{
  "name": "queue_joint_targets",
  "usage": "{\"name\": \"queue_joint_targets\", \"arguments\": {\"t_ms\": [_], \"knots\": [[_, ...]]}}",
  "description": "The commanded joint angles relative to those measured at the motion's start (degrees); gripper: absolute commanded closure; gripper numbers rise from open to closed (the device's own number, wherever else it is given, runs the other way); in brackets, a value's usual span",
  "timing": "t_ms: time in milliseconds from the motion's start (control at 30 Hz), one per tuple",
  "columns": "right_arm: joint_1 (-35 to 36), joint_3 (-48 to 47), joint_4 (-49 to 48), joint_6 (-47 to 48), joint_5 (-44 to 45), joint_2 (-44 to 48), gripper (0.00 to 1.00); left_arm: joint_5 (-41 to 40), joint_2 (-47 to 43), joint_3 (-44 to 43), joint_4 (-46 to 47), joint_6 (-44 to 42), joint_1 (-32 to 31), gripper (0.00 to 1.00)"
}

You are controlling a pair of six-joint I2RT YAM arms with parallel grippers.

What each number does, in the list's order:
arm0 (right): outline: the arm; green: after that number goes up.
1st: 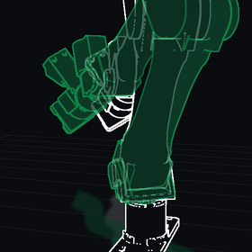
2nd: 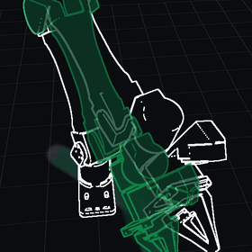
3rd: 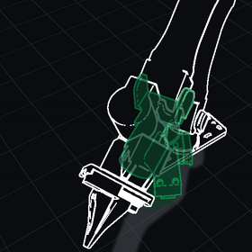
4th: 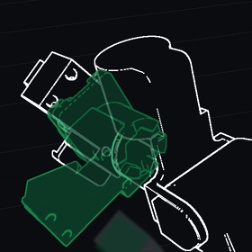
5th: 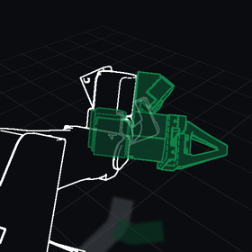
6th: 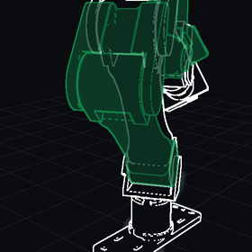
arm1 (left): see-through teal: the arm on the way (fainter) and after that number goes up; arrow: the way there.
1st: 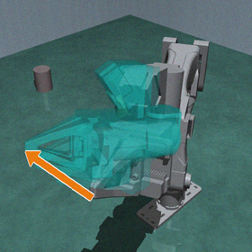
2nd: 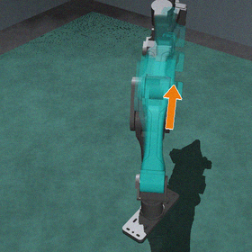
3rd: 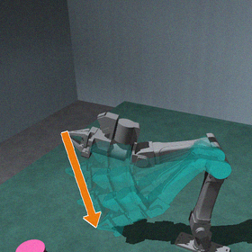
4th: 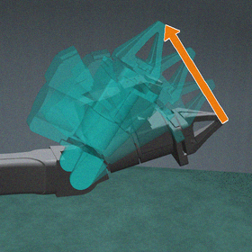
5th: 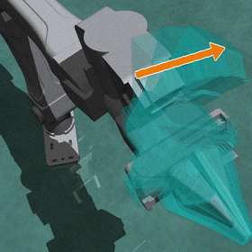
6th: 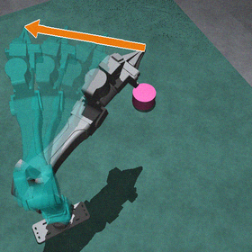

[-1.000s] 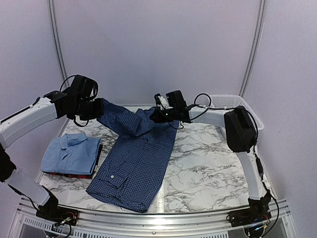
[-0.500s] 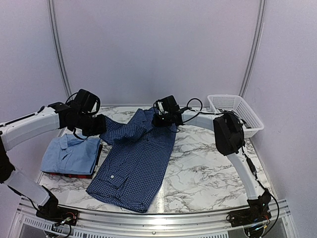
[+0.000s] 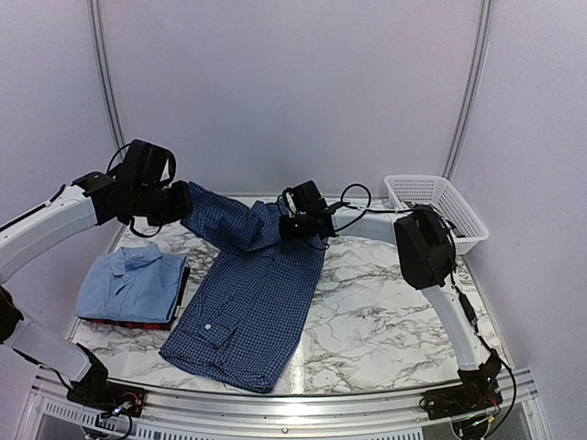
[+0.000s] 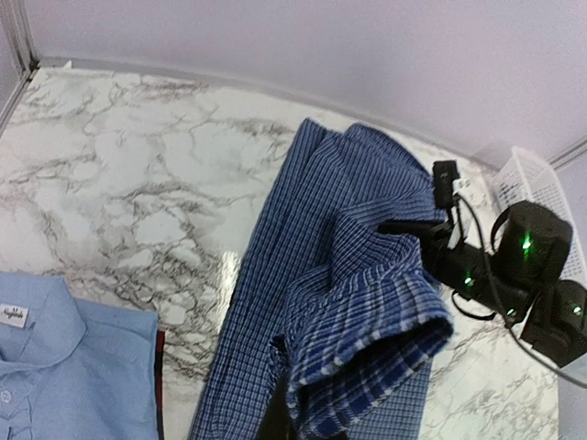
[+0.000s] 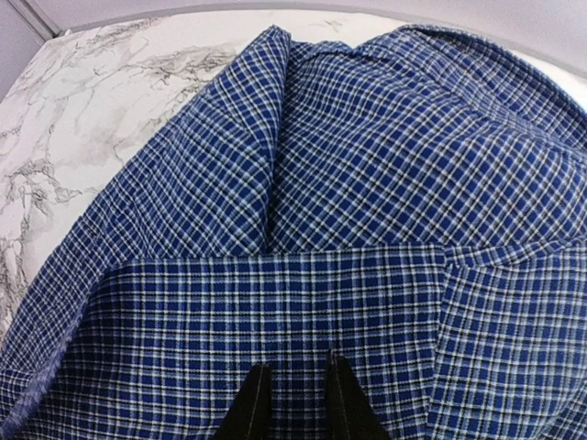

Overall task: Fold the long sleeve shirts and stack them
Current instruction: Fold the sleeve of the rectangle-folded shirt.

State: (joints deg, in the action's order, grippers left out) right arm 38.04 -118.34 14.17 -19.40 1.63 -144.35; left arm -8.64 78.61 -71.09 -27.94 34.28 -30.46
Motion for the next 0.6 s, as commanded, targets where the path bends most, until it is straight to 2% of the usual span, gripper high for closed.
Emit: {"name": "queue_joint_targets", "arguments": {"t_ms": [0, 167, 367, 567], "knots": [[0.04, -0.30, 0.14, 2.24, -1.01, 4.34, 0.83, 1.32, 1.27, -6.12, 3.03, -2.52, -0.08, 1.00], [-0.21, 3.83, -0.82, 2.51, -1.06, 6.66, 0.83, 6.59, 1.80, -7.54, 6.25, -5.33, -0.59, 1.00], [-1.37, 14.36, -5.92, 1.89, -1.02, 14.92, 0.83, 15.76, 0.01, -6.03, 13.24, -8.62, -1.52, 1.00], [-1.43, 22.20, -9.28, 0.14, -3.22, 20.85, 0.83, 17.45, -0.58, -5.91, 16.08, -9.35, -1.80, 1.00]]}}
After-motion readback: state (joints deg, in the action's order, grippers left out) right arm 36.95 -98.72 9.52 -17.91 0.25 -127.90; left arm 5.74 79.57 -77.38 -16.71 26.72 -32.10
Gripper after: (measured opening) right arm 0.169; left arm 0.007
